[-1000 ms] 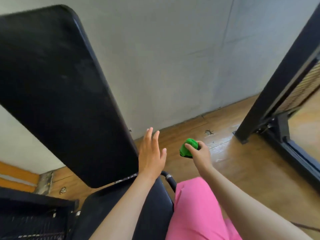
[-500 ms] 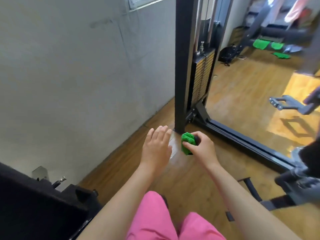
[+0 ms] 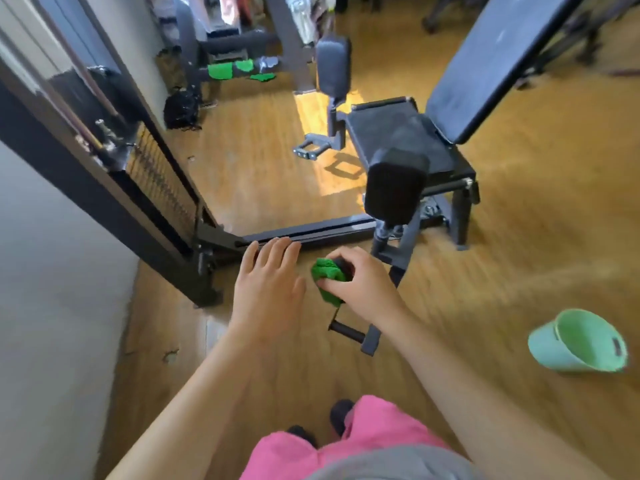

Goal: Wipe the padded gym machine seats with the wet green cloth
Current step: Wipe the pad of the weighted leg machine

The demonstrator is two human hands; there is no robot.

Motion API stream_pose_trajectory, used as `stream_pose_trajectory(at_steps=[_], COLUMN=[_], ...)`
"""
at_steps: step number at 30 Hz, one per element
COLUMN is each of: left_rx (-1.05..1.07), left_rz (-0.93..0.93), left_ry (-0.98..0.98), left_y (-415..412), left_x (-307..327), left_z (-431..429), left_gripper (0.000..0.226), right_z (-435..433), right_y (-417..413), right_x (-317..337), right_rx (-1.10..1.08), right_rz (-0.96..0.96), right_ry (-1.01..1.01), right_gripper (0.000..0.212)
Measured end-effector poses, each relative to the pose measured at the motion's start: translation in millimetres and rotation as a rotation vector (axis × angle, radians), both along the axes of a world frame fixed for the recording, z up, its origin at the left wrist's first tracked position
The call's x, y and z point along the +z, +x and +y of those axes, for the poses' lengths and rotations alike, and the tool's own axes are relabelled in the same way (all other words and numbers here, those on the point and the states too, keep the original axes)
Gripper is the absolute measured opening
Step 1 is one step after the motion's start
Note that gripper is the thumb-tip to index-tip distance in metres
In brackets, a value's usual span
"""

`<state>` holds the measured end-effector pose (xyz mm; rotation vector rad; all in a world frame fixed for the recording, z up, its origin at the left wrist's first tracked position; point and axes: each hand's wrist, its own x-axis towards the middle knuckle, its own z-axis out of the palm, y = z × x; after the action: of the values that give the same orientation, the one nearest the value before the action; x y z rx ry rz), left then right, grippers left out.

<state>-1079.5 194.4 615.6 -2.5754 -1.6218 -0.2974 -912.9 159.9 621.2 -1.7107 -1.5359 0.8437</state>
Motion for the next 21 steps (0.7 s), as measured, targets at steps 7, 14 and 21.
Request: stream_pose_trajectory(at_steps=[7, 14, 21], left_rx=[-0.132, -0.446, -0.710], left_rz=[-0.147, -0.164, -0.086], left_ry=[-0.176, -0.176, -0.281], left_y=[-1.8, -8.7, 65.2], left_x=[-30.2, -60.2, -73.4], left_z=[-20.4, -38.4, -22.6], left_gripper=[0.050, 0.048, 0.051], right_z=[-48.0, -86.2, -125.5], right_y=[-15.4, -18.8, 23.5], right_x=[-23.7, -41.6, -45.3], right_rx=[-0.225, -0.407, -0.599], right_rz=[-0.033, -0.045, 0.008], right_ry=[-0.031, -0.070, -0.133], right_gripper=[0.028, 0.032, 0.032])
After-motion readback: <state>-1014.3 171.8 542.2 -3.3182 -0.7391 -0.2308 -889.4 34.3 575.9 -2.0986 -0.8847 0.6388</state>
